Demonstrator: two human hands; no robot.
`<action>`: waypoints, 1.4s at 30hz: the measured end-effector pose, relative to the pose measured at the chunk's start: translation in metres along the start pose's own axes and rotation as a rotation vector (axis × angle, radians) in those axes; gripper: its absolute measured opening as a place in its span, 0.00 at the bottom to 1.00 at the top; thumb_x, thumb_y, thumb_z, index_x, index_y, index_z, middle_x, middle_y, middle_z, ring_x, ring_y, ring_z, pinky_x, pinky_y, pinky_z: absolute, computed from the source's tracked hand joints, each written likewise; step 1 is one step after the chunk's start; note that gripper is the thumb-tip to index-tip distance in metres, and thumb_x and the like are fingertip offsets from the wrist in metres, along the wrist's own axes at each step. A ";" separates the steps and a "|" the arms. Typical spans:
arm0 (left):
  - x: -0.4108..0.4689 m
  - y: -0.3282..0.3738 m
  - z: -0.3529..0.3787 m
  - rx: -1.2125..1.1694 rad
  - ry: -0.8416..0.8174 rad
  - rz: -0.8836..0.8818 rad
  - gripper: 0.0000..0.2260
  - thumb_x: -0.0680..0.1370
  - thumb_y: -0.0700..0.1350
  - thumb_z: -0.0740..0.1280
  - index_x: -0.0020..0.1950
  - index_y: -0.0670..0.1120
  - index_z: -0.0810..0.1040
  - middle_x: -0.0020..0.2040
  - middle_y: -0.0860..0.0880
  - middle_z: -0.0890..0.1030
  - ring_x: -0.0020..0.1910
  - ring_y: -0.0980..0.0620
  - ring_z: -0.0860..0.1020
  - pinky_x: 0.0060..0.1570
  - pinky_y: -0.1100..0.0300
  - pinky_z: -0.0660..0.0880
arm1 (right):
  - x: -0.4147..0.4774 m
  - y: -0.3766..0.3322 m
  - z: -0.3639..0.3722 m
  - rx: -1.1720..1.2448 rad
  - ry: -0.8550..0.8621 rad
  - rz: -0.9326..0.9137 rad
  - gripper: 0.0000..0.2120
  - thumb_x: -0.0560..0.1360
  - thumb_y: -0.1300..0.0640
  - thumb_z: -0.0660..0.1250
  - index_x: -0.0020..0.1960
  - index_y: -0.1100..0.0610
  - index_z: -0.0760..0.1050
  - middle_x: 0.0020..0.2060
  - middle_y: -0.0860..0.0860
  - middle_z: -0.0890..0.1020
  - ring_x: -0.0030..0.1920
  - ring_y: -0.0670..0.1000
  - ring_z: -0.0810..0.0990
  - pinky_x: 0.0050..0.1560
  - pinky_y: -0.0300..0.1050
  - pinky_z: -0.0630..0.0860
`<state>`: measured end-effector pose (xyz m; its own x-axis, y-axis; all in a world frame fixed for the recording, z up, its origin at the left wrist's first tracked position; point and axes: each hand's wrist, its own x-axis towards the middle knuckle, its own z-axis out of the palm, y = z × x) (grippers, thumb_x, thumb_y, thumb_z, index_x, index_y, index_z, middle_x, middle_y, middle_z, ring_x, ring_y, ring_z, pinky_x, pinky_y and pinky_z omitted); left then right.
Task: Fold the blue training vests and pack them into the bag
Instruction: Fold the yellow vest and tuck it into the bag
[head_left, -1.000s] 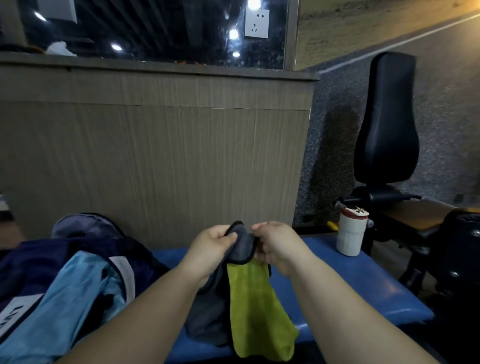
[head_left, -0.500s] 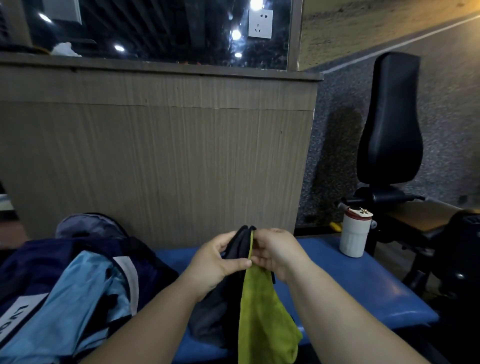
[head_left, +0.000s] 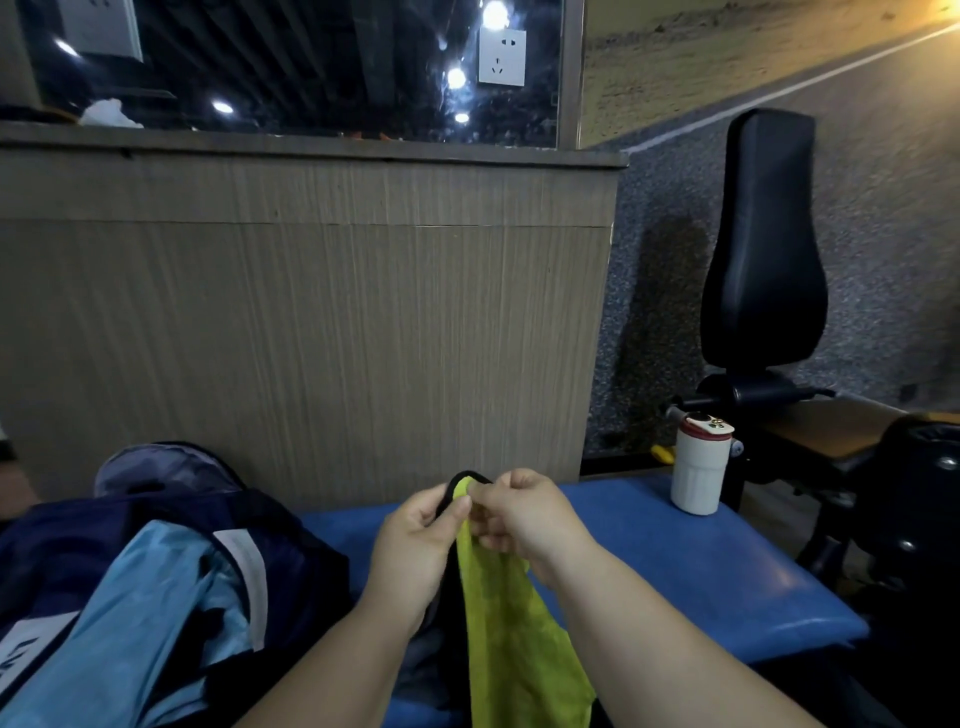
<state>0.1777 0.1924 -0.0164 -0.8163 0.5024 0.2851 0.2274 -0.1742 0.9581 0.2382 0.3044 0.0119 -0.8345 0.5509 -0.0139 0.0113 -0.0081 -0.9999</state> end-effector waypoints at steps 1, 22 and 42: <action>0.002 0.000 -0.001 -0.010 0.028 -0.012 0.08 0.80 0.41 0.66 0.53 0.47 0.84 0.47 0.46 0.86 0.50 0.44 0.83 0.54 0.48 0.78 | 0.001 0.000 0.000 -0.062 0.009 -0.027 0.12 0.75 0.57 0.72 0.41 0.55 0.69 0.31 0.51 0.79 0.29 0.47 0.76 0.29 0.39 0.72; 0.049 0.080 -0.034 -0.060 -0.236 -0.040 0.09 0.82 0.38 0.60 0.49 0.40 0.80 0.41 0.44 0.83 0.40 0.51 0.81 0.43 0.59 0.78 | 0.034 0.060 -0.055 -0.942 0.045 0.039 0.23 0.76 0.46 0.69 0.67 0.56 0.73 0.65 0.52 0.64 0.61 0.54 0.73 0.54 0.40 0.70; 0.075 0.101 -0.083 0.050 0.162 0.069 0.07 0.82 0.40 0.62 0.56 0.45 0.79 0.44 0.51 0.81 0.41 0.57 0.78 0.41 0.67 0.72 | -0.006 -0.088 -0.106 0.109 0.092 -0.537 0.09 0.73 0.68 0.70 0.40 0.55 0.76 0.30 0.49 0.79 0.32 0.48 0.75 0.34 0.43 0.72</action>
<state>0.0957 0.1424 0.0990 -0.8715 0.3473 0.3463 0.3091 -0.1592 0.9376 0.3004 0.3909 0.1001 -0.6560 0.5718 0.4927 -0.4631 0.2106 -0.8609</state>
